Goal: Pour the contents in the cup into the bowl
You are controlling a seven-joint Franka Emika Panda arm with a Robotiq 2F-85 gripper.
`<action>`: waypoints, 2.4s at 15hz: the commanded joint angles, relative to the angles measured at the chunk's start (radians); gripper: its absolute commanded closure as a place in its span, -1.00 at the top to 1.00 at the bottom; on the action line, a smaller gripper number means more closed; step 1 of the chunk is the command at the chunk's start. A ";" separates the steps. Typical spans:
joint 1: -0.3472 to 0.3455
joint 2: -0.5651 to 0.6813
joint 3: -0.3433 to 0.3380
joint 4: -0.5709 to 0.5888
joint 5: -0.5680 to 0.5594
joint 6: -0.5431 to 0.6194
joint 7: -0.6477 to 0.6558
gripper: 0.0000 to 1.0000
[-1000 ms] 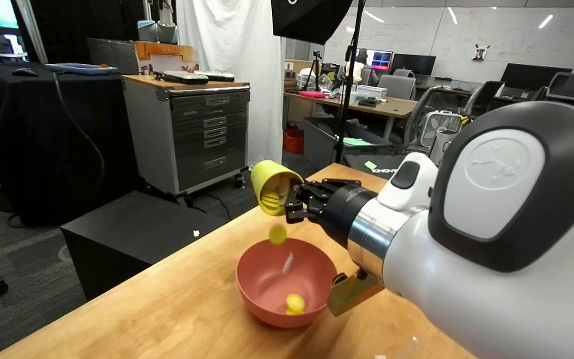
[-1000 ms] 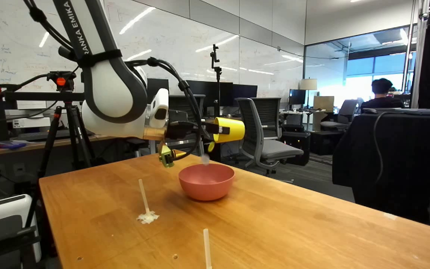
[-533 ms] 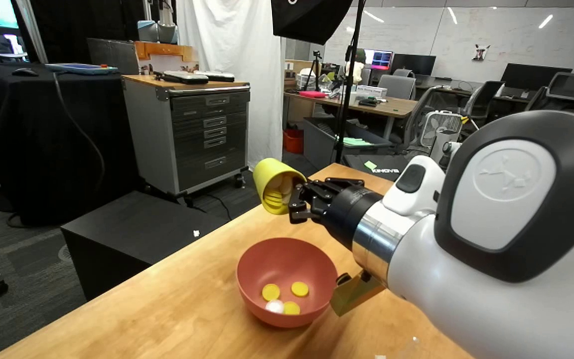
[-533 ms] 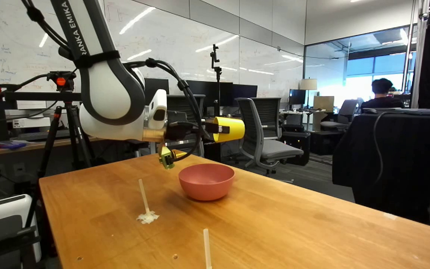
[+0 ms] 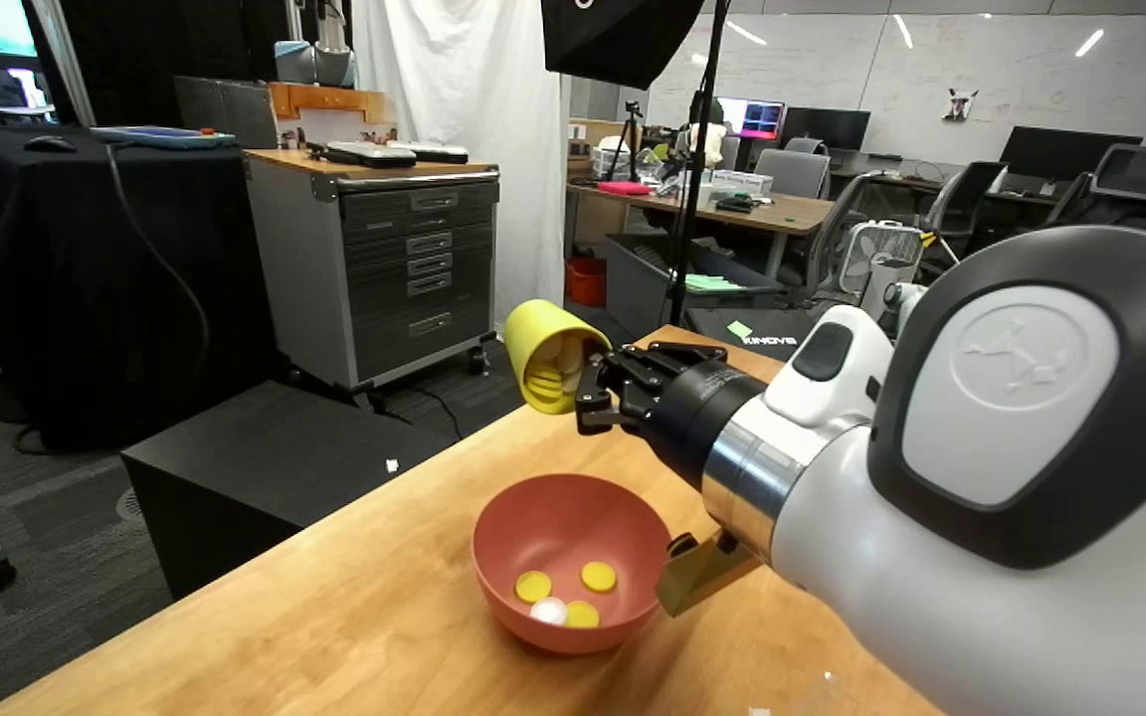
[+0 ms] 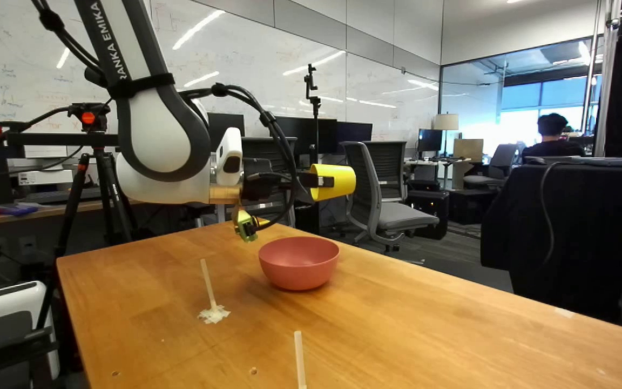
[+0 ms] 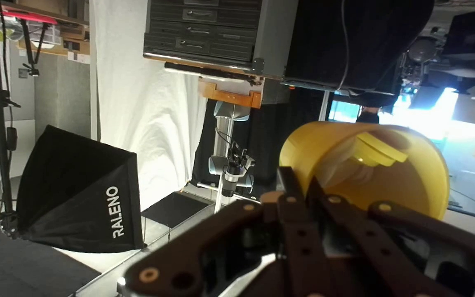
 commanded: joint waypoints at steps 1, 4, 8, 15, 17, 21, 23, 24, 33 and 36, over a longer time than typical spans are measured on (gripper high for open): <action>-0.005 -0.007 0.008 -0.019 -0.041 -0.053 0.032 -0.90; -0.003 -0.004 0.008 -0.024 -0.060 -0.076 0.040 -0.90; -0.003 0.002 0.007 -0.030 -0.078 -0.101 0.046 -0.90; 0.063 0.008 -0.036 -0.032 -0.074 -0.130 0.050 -0.90; 0.076 0.012 -0.044 -0.029 -0.078 -0.127 0.054 -0.90; 0.115 0.013 -0.071 -0.028 -0.079 -0.136 0.062 -0.90; 0.130 0.012 -0.084 -0.029 -0.079 -0.134 0.064 -0.90; 0.140 0.012 -0.092 -0.029 -0.079 -0.133 0.066 -0.90; 0.196 0.010 -0.139 -0.026 -0.079 -0.147 0.068 -0.90; 0.213 0.007 -0.150 -0.027 -0.079 -0.157 0.068 -0.90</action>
